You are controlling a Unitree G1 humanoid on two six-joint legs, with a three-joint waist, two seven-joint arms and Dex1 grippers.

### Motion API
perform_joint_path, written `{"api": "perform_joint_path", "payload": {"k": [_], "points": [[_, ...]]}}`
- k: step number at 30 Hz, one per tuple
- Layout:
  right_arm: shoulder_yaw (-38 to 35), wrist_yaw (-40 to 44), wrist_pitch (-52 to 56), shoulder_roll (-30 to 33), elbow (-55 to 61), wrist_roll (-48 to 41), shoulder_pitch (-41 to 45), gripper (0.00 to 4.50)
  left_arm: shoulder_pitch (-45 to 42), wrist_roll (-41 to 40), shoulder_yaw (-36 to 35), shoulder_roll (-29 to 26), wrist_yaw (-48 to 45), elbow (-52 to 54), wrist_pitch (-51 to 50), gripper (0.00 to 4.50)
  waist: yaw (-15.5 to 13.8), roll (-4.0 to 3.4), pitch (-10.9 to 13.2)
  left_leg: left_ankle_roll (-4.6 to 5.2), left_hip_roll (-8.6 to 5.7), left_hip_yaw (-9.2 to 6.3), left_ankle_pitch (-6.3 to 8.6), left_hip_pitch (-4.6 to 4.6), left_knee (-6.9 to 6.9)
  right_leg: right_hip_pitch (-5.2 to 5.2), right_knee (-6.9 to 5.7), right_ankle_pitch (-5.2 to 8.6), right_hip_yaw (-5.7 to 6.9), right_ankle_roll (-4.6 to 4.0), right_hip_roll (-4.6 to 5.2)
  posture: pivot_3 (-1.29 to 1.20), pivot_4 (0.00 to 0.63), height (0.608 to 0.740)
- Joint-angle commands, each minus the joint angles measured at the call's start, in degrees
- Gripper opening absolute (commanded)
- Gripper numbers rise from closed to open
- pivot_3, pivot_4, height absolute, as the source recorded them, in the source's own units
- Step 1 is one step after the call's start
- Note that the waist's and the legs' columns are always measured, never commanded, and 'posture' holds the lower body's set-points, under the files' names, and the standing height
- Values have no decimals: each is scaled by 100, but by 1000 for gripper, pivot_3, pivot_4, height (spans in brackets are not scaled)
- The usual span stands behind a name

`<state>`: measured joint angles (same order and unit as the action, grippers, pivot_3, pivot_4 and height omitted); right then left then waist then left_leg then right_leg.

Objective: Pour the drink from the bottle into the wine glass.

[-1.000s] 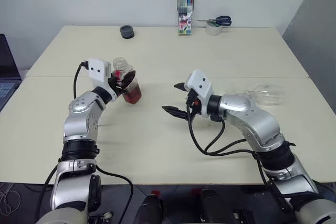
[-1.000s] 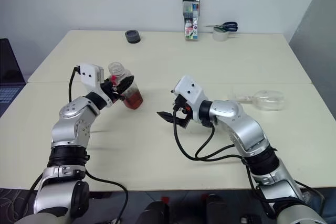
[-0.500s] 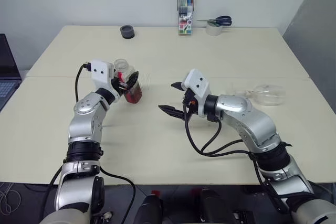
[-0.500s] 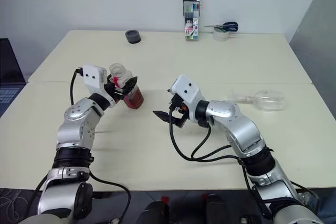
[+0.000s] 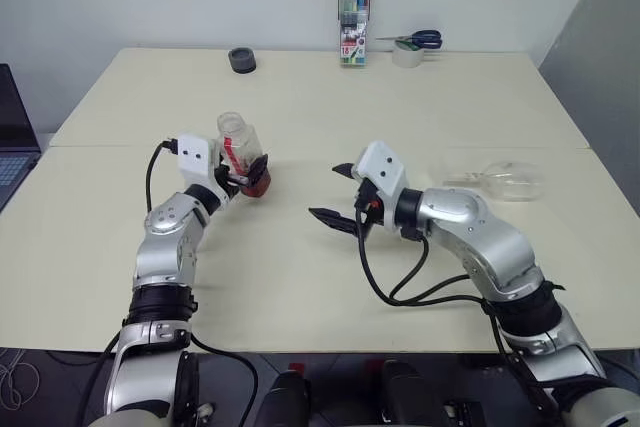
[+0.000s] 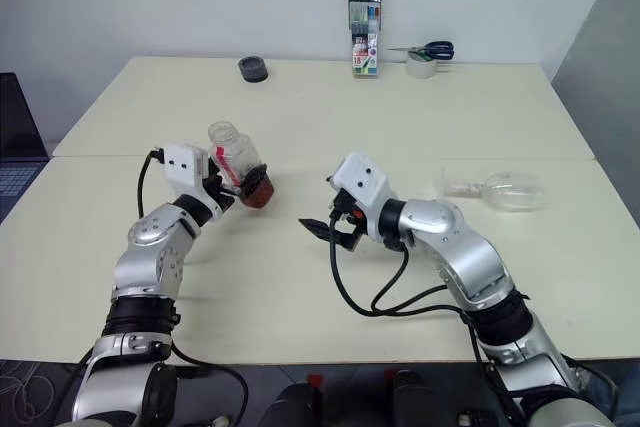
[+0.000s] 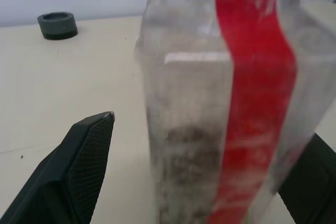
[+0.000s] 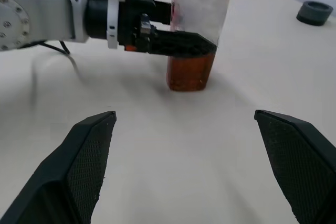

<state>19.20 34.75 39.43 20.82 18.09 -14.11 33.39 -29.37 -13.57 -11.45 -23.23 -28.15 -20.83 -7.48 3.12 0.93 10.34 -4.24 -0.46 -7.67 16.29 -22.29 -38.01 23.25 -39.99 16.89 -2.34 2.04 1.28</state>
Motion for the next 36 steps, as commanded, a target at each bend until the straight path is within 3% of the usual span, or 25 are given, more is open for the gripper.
{"api": "perform_joint_path", "payload": {"k": [1, 6, 13, 15, 19, 27, 32, 36], "points": [[53, -104, -371, 103, 383, 297, -242, 4500, 159, 115, 11, -9, 101, 305, 325, 4455, -1, 0, 0, 0, 0, -1, 0, 0, 0, 0, -1, 0, 1, 0, 0, 0, 150, 740], [-37, -184, -492, 276, 731, 480, -810, 4500, 660, 259, -23, -53, 283, 772, 502, 4455, -11, 0, 0, 0, 1, 2, 0, 0, 2, 0, 0, 0, -2, 0, 1, 0, 150, 740], [-821, -461, 61, 442, 1557, 178, -1830, 4500, 1697, 210, -123, -279, 178, 1825, 412, 4455, -48, 1, 0, 7, 3, 1, 4, 0, 4, -2, 1, 0, -4, 0, 2, 0, 150, 740], [-1199, -591, 362, 345, 1819, -52, -2117, 4500, 1910, 132, -111, -375, 44, 2055, 345, 4455, -59, 1, 0, 9, 3, 0, 6, 0, 4, -3, 2, 0, -2, 0, 0, 0, 150, 740], [-2360, -1336, 1348, -422, 2145, -742, -2429, 4500, 2291, -191, 293, -689, -926, 2567, 133, 4455, -77, 0, 0, 21, 6, 3, 12, 3, 5, -5, 2, 0, -3, 0, -3, 0, 150, 740], [-5208, -3699, 3169, -2988, 1700, -2028, -1131, 4500, 1403, -682, 1228, -1115, -2816, 2540, -269, 4455, -115, -6, 2, 20, 9, 12, 12, 22, 13, -10, -5, 0, -9, 0, -15, 0, 150, 740], [-6357, -4890, 3055, -3501, 1034, -2689, -245, 4500, 555, -885, 1478, -1143, -3678, 2074, -500, 4455, -102, -16, -1, 21, 5, 24, 12, 23, 22, -8, 0, 0, -15, -1, -13, 0, 150, 740], [-6550, -5564, 2705, -3516, 580, -3230, 48, 4500, 178, -905, 1616, -1090, -4019, 1919, -600, 4455, -27, -23, 3, 22, 6, 32, 12, 23, 30, -4, 0, 0, -20, -2, -12, 0, 150, 740]]}}
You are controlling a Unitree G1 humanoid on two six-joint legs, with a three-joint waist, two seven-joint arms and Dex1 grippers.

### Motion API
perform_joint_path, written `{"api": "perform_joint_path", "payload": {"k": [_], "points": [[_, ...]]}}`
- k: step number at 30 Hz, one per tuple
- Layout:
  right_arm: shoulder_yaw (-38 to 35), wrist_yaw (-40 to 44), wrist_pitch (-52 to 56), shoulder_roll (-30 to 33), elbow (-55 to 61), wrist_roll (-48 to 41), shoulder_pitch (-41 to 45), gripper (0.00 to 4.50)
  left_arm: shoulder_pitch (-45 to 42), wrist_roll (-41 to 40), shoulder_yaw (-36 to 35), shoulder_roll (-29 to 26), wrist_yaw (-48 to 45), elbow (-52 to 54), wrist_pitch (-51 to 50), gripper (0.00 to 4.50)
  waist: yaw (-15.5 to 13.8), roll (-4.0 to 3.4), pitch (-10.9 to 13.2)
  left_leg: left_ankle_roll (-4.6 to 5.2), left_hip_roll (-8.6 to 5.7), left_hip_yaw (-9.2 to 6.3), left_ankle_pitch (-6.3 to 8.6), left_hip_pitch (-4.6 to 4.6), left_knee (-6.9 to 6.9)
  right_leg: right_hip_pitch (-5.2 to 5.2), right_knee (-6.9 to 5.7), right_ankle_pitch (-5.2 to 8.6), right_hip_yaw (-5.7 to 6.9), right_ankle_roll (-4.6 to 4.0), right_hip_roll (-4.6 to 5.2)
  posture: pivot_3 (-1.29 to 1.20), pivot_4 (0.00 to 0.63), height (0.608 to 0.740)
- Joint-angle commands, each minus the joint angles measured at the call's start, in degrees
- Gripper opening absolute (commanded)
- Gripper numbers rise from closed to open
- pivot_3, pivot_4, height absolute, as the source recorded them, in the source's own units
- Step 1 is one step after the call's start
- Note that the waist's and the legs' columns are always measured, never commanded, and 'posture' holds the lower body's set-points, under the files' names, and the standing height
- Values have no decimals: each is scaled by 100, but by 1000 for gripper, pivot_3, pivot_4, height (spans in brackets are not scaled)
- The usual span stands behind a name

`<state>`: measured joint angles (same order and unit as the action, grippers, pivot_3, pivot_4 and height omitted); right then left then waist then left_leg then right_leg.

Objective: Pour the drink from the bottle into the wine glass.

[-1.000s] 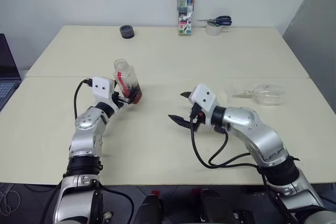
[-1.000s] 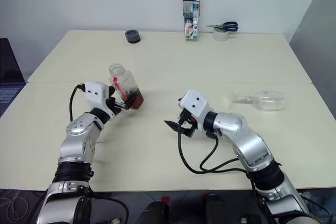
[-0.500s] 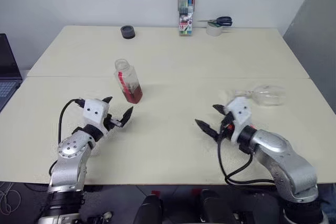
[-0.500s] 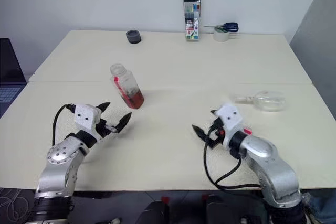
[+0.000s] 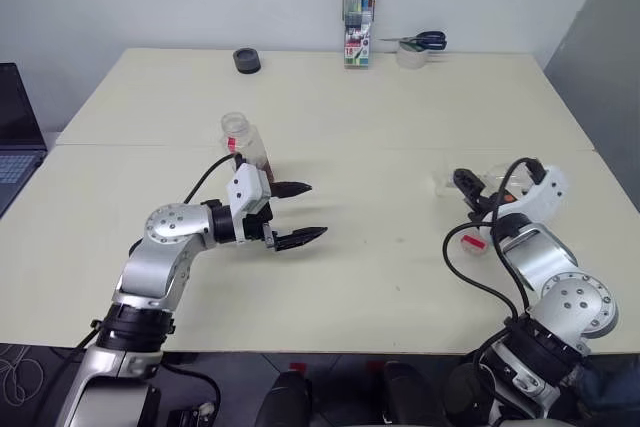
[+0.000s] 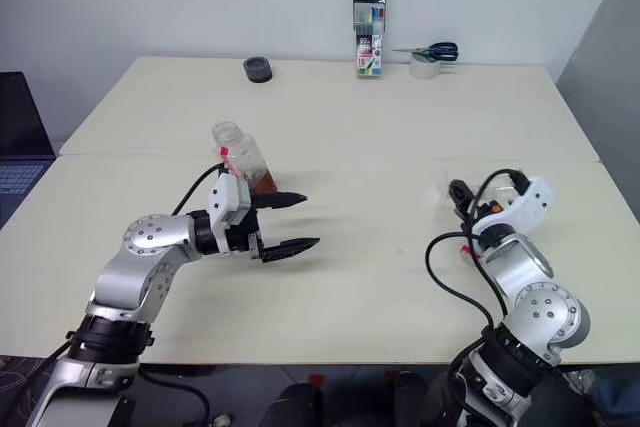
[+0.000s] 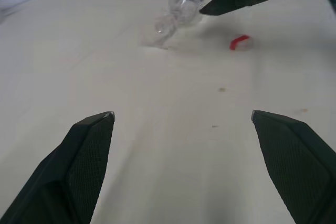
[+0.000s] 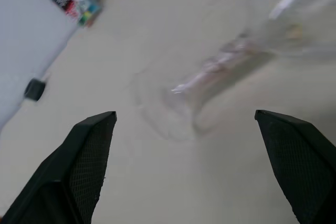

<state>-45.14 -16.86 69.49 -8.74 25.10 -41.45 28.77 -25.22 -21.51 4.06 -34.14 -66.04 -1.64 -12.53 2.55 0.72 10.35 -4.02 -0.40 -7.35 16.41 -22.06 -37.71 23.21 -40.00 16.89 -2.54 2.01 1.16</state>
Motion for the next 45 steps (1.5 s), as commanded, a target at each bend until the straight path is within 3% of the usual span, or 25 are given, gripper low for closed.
{"api": "perform_joint_path", "payload": {"k": [1, 10, 26, 35, 39, 45], "points": [[-140, -539, -411, -533, -247, -650, 553, 4500, -330, -127, 103, 7, -313, -10, -129, 4455, 66, -3, 2, 1, 0, 2, 0, 0, 0, 0, 0, 0, -2, 0, 1, 0, 150, 740], [207, -1242, -1428, -279, -1351, -1667, 726, 4500, -907, -68, 207, 150, -518, -321, -256, 4455, 175, -7, 1, 3, 4, 5, 0, 5, -2, 0, -7, 0, -5, 0, -4, 0, 150, 740], [714, -462, -3161, 381, -3486, -1633, 1101, 4500, -798, 65, 200, 182, -807, -906, 290, 4455, 230, -11, 1, 3, 2, 6, 0, 4, -2, 0, -4, 0, -9, 0, -3, 0, 150, 740], [695, -320, -3610, 498, -3679, -1682, 893, 4500, -794, 87, 191, 158, -857, -900, 298, 4455, 224, -11, 1, 3, 1, 4, 0, 5, -2, -1, -5, 0, -9, 0, -3, 0, 150, 740], [703, -355, -3670, 344, -3628, -1854, 776, 3345, -816, 101, 205, 172, -863, -872, 253, 4500, 225, -11, 1, 3, 1, 2, 0, 5, -2, -1, -5, 0, -8, 0, -3, 0, 150, 740], [780, -256, -3764, 376, -3770, -1920, 735, 1128, -887, 118, 223, 199, -822, -788, 145, 4500, 228, -12, 1, 3, 3, 3, 0, 6, -2, -2, -6, 0, -8, 0, -4, 0, 150, 740]]}}
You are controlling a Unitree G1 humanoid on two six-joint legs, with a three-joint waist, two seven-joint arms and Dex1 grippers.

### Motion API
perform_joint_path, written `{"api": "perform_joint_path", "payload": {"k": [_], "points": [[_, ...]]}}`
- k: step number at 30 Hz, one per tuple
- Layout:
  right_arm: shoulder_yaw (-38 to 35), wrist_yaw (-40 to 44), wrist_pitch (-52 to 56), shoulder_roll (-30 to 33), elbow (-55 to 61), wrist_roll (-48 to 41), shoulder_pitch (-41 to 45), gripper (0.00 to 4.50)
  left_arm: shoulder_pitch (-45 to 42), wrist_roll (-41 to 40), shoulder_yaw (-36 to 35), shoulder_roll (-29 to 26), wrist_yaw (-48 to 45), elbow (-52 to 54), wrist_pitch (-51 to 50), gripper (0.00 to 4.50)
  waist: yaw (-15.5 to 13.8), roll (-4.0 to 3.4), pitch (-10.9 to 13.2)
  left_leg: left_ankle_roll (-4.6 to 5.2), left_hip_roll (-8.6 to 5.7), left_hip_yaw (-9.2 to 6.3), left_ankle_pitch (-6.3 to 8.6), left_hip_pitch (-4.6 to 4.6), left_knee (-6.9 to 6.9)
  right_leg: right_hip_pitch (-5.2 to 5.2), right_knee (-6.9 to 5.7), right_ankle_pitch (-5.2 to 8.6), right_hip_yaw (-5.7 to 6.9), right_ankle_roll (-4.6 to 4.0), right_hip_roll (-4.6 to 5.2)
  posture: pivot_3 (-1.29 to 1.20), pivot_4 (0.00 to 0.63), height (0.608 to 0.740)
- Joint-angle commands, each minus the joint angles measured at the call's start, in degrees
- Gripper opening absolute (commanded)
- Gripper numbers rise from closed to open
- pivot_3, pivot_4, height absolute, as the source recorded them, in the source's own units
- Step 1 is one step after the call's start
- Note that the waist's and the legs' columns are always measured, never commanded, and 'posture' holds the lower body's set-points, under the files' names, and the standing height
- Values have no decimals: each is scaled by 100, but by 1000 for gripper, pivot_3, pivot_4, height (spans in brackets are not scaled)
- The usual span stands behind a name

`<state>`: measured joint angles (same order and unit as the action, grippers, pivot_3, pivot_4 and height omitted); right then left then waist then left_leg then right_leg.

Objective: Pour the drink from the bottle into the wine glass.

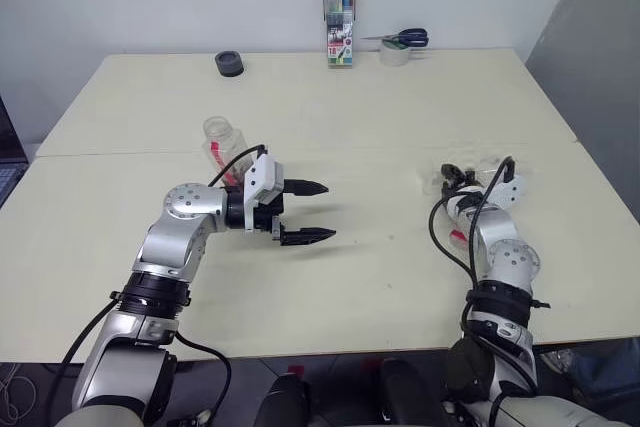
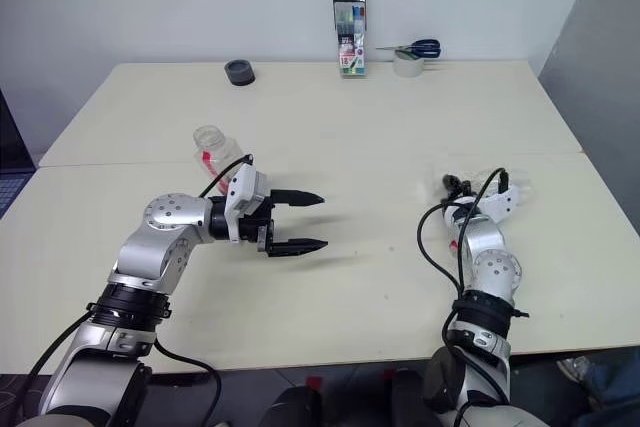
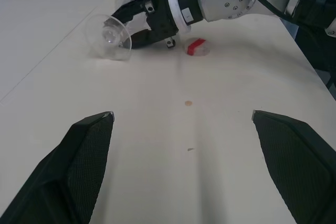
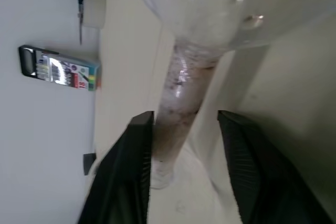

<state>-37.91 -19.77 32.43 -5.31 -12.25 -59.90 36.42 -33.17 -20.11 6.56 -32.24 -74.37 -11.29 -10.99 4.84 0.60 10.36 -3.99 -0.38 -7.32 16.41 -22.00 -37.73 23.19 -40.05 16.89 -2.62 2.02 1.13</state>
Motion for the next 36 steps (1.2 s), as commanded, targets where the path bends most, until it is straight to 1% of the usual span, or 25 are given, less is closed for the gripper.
{"api": "perform_joint_path", "payload": {"k": [1, 2, 3, 5, 6, 8, 9, 13, 15, 17, 20, 23, 25, 27, 31, 34, 36], "points": [[69, 54, -64, 49, -44, -82, -35, 829, -92, -17, -30, 8, 13, 169, -4, 4500, -1, 0, 0, 0, 0, 0, 0, 0, 0, 0, 0, 0, 0, 0, 0, 0, 150, 740], [90, 89, -42, 70, -29, -111, -48, 473, -90, -13, -33, 8, 18, 165, -1, 4500, -1, -1, 0, 0, 0, -1, 0, 0, 0, 0, 0, 0, 0, 0, 0, 0, 150, 740], [128, 123, -13, 97, 3, -138, -70, 221, -87, -10, -36, 7, 23, 163, -1, 4500, -3, -2, -1, 0, -1, 1, 0, 0, 0, 0, 0, 0, -1, 0, 0, 0, 150, 740], [300, 227, 86, 183, 133, -103, -152, 149, -74, -5, -42, 7, 43, 171, -6, 4500, -9, -2, -1, 0, -1, -5, 0, 0, 0, -2, 1, 0, 4, 0, 0, 0, 150, 740], [547, 384, 186, 292, 290, 82, -259, 149, -53, -8, -49, 3, 63, 201, -24, 4500, -10, -2, -1, 0, -3, -5, 0, -2, 0, -2, 1, 0, 3, 0, 1, 0, 150, 740], [1308, 811, 350, 644, 665, 721, -562, 149, -5, -24, -66, -8, 110, 269, -78, 4500, -9, -2, -1, 0, -3, -4, 0, -2, 0, -2, 3, 0, 2, 0, 1, 0, 150, 740], [1845, 1075, 327, 896, 863, 1207, -773, 149, 27, -30, -69, -21, 134, 318, -112, 4500, -8, -2, -1, 0, -3, -5, 0, -2, 0, -2, 3, 0, 1, 0, 1, 0, 150, 740], [3499, 1801, -106, 1702, 1191, 2837, -1453, 149, 149, -52, -75, -50, 222, 515, -247, 4500, -9, -4, -3, 0, -3, -6, 0, -2, 1, -2, 7, 1, 2, 1, -1, 0, 150, 740], [4084, 2067, -374, 1923, 1237, 3450, -1762, 149, 229, -66, -93, -58, 285, 619, -335, 4500, -13, 0, -5, 0, -3, -10, 0, -1, -1, -5, 7, 1, 6, 2, -1, 0, 150, 740], [4452, 2245, -648, 2031, 1222, 3937, -1963, 148, 311, -82, -102, -67, 339, 718, -411, 4500, -17, 3, -8, 0, -2, -11, 0, -1, -3, -8, 8, 2, 7, 2, -1, 0, 150, 740], [4629, 2375, -860, 1962, 1049, 4360, -2130, 148, 438, -97, -129, -71, 444, 848, -520, 4500, -19, 9, -12, 0, -1, -11, 0, 2, -4, -11, 8, 1, 7, 2, -1, 0, 150, 740], [4640, 2478, -1069, 1861, 797, 4693, -2161, 148, 569, -73, -182, -77, 603, 949, -562, 4500, -23, 20, -22, 0, 0, -15, 0, 3, -4, -12, 8, 1, 10, 2, -1, 0, 150, 740], [4615, 2658, -1525, 1809, 600, 4875, -2105, 148, 695, -38, -266, -75, 809, 1025, -542, 4500, -25, 30, -29, 0, 1, -12, 1, 9, -3, -15, 8, 1, 9, 2, -1, 0, 150, 740], [4627, 2876, -1865, 1829, 487, 5053, -1943, 148, 861, 7, -437, -22, 1204, 1116, -523, 4500, -25, 30, -29, 0, 2, -12, 1, 13, -2, -19, 10, 1, 8, 2, -2, 0, 150, 740], [4572, 3261, -2250, 1691, 466, 5095, -1473, 148, 1410, 61, -762, -6, 1945, 1503, -632, 4500, 16, 29, -28, 0, 9, -8, 1, 22, -2, -21, 8, 1, 3, 2, -4, 0, 150, 740], [4716, 3636, -2336, 1489, 199, 5130, -1070, 148, 1904, 130, -984, -4, 2446, 1940, -667, 4500, 38, 24, -25, 0, 15, -1, 1, 23, 0, -10, 4, 1, -5, 1, -9, 0, 150, 740], [4788, 3856, -2407, 1344, -107, 5182, -847, 148, 2140, 60, -1058, -19, 2617, 2237, -791, 4500, 19, 22, -23, 0, 16, -8, 0, 17, 2, -5, 3, 1, 0, 1, -9, 0, 150, 740]]}}
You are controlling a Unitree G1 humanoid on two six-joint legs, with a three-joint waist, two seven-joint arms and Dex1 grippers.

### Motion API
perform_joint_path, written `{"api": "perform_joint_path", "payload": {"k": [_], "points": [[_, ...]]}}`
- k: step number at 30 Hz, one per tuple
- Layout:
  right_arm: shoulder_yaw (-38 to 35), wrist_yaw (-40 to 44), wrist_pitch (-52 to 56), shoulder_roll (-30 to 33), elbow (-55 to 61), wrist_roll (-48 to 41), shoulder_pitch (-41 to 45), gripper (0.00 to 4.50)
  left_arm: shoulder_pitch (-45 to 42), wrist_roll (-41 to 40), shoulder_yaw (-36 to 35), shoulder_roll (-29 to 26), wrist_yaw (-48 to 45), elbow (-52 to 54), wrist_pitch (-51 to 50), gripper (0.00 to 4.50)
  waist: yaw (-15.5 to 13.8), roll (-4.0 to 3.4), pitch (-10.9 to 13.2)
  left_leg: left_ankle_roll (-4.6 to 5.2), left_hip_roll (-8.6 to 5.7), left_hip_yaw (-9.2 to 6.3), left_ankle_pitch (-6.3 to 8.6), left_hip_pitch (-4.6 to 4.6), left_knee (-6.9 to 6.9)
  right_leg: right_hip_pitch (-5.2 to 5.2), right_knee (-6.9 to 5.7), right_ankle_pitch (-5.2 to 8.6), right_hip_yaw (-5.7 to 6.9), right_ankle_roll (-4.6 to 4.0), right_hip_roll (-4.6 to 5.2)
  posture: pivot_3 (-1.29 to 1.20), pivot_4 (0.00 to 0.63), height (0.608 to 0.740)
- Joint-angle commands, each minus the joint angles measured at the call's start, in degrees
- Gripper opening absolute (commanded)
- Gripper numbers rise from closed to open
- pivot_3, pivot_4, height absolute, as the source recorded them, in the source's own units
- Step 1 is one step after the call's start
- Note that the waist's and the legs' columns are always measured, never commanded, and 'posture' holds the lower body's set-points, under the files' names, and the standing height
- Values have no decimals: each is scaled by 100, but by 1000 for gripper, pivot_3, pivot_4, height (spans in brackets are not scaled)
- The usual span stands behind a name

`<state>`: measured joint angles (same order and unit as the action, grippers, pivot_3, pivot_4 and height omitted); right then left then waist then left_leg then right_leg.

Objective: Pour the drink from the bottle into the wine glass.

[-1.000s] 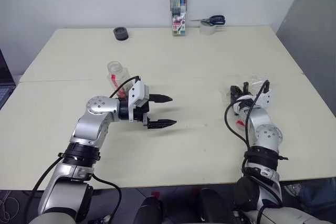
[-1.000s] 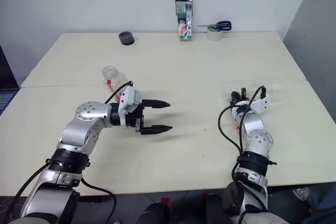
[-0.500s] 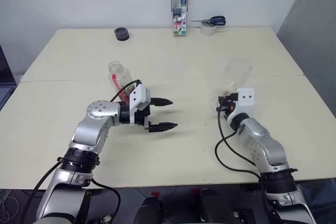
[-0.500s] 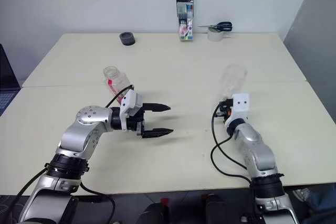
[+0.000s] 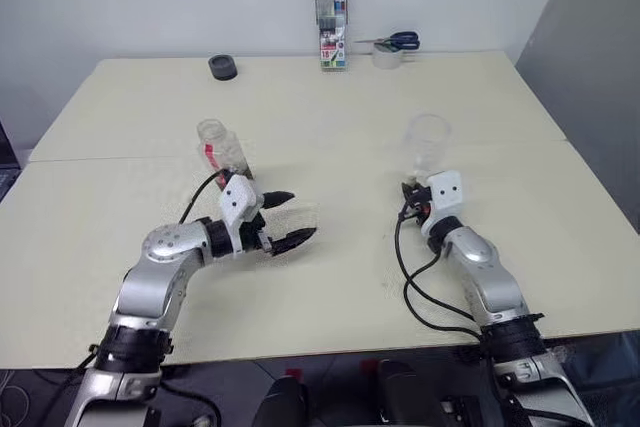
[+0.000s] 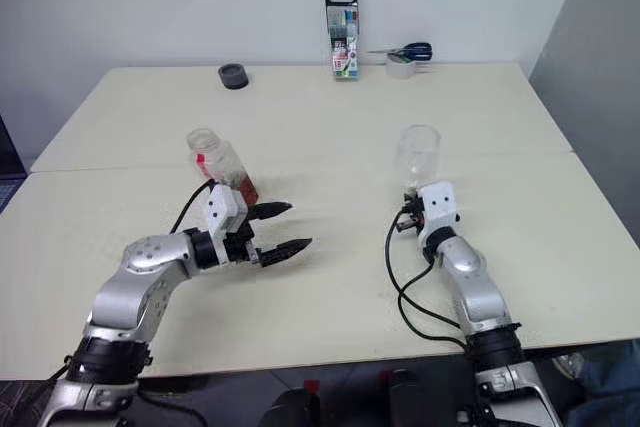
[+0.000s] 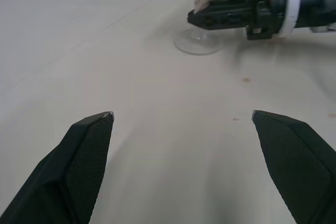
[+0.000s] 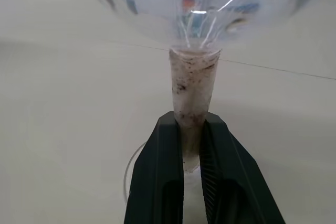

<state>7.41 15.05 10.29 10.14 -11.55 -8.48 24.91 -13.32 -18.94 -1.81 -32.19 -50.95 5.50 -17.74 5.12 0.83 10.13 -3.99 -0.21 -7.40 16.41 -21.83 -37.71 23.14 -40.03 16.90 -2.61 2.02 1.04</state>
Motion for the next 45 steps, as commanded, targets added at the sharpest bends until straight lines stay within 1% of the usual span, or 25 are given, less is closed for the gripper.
{"api": "perform_joint_path", "payload": {"k": [1, 4, 6, 10, 16, 23, 25, 27, 35, 36, 41, 45], "points": [[285, 463, -262, -269, -350, 85, 413, 148, 253, -93, -248, -34, 348, 701, -191, 4500, -26, -2, 1, 0, 0, -1, 0, -2, 0, 1, 1, 0, 2, 0, 0, 0, 150, 740], [348, 719, -566, -495, -1116, 200, 863, 148, 473, -256, -388, -71, 572, 1190, -493, 4500, -41, -1, 2, -1, -9, 0, 0, -7, -1, 1, 3, 0, 3, 0, 7, 0, 150, 740], [335, 825, -788, -590, -1657, 275, 1126, 148, 466, -327, -501, -96, 748, 1422, -697, 4500, -61, -1, 2, -1, -14, 3, 0, -8, -5, -1, 4, -1, 0, 0, 14, 0, 150, 740], [256, 946, -1107, -644, -2243, 381, 1332, 148, 346, -417, -653, -150, 942, 1595, -959, 4500, -94, -1, 2, -1, -16, -1, 0, -7, -7, -4, 4, -1, 4, 0, 13, 0, 150, 740], [186, 1008, -1363, -625, -2641, 454, 1390, 148, 251, -621, -768, -270, 1052, 1804, -1267, 4500, -84, -1, 2, -2, -12, 1, 0, -1, -8, -6, 1, -1, 3, 0, 10, 0, 150, 740], [125, 1053, -1388, -595, -2688, 407, 1373, 148, 249, -672, -698, -298, 1049, 1915, -1292, 4500, -86, -1, 2, -2, -13, 0, -1, -1, -8, -8, 1, -1, 4, 0, 10, 0, 150, 740], [113, 1077, -1382, -589, -2681, 402, 1371, 879, 222, -655, -674, -294, 1045, 1904, -1266, 4500, -89, -1, 2, -2, -13, 0, -1, -2, -8, -8, 1, -1, 4, 0, 10, 0, 150, 740], [102, 1095, -1357, -595, -2638, 394, 1369, 1469, 155, -623, -636, -297, 995, 1834, -1184, 4500, -95, -1, 2, -2, -14, 0, -1, -3, -8, -8, 2, -1, 4, 0, 10, 0, 150, 740], [61, 1147, -1294, -644, -2488, 397, 1345, 4311, -15, -556, -578, -219, 816, 1399, -755, 4500, -89, -2, 3, -3, -13, 3, -1, -6, -5, -3, 3, -1, 2, -1, 11, 0, 150, 740], [59, 1151, -1289, -642, -2474, 399, 1343, 4462, -19, -552, -581, -212, 800, 1340, -687, 4500, -89, -2, 3, -3, -13, 3, -1, -6, -4, -3, 4, -1, 2, -1, 10, 0, 150, 740], [15, 1183, -1199, -612, -2297, 361, 1287, 4462, 64, -561, -604, -204, 745, 1272, -449, 4500, -86, -2, 3, -3, -14, 2, -1, -7, -5, -2, 4, -1, 3, -1, 11, 0, 150, 740], [-2, 1255, -1010, -549, -1885, 318, 1098, 4462, 124, -587, -619, -195, 821, 1387, -446, 4500, -87, -2, 3, -3, -13, 2, -1, -7, -4, -2, 4, -1, 2, -1, 11, 0, 150, 740]]}}
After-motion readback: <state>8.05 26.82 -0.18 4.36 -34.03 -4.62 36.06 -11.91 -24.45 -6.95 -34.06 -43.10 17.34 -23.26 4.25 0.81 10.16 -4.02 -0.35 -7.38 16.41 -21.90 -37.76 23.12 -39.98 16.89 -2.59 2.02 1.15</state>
